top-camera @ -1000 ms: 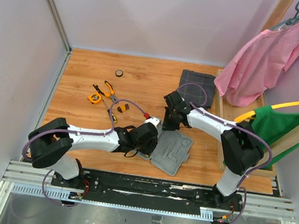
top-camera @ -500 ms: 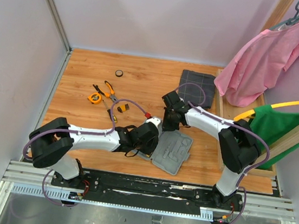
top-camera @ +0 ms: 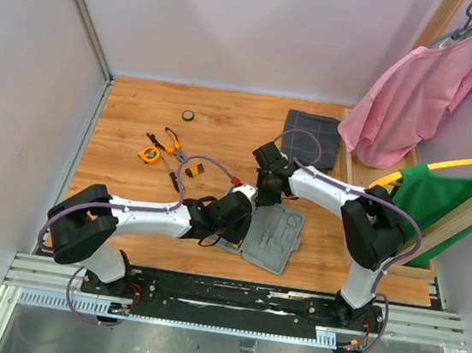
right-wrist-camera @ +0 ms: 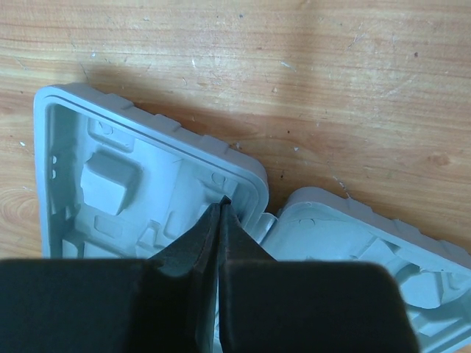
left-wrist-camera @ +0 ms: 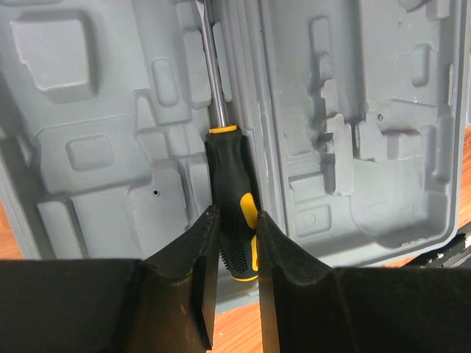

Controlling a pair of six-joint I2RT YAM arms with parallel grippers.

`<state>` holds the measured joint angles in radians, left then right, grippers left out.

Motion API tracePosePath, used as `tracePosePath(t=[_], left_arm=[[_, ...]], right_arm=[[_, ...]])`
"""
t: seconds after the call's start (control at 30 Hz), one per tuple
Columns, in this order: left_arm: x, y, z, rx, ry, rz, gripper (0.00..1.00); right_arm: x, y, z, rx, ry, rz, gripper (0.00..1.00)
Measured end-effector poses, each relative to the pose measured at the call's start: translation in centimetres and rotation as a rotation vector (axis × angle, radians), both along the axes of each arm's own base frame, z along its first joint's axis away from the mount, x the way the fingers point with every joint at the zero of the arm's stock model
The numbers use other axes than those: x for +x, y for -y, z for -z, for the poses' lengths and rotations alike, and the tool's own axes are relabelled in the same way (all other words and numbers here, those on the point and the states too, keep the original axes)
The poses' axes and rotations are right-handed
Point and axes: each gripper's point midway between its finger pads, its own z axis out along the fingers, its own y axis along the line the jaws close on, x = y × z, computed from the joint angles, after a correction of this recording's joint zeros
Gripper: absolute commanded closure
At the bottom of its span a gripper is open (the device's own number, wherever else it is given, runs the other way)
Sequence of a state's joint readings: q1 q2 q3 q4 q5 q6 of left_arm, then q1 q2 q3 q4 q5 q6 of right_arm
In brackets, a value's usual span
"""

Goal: Sort the tools into containers
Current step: Adjust the screwdriver in the storage box.

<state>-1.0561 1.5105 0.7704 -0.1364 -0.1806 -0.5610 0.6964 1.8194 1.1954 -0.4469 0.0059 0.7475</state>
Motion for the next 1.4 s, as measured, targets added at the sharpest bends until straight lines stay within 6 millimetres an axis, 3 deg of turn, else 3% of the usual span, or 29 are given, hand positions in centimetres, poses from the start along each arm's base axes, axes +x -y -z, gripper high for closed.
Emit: tracePosePath(t=[0.33,1.4], left_arm=[[0.1,0.4,-0.1,0.009,-0.012,0.005,0.79],[-0.3,2.1,1.5,0.016,-0.104,-0.007,0.91]], right_arm=[[0.0,0.0,1.3,-0.027,-0.027,-0.013,0.99],[0.6,-0.3,1.7,-0.019,-0.011,-0.019,0.99]])
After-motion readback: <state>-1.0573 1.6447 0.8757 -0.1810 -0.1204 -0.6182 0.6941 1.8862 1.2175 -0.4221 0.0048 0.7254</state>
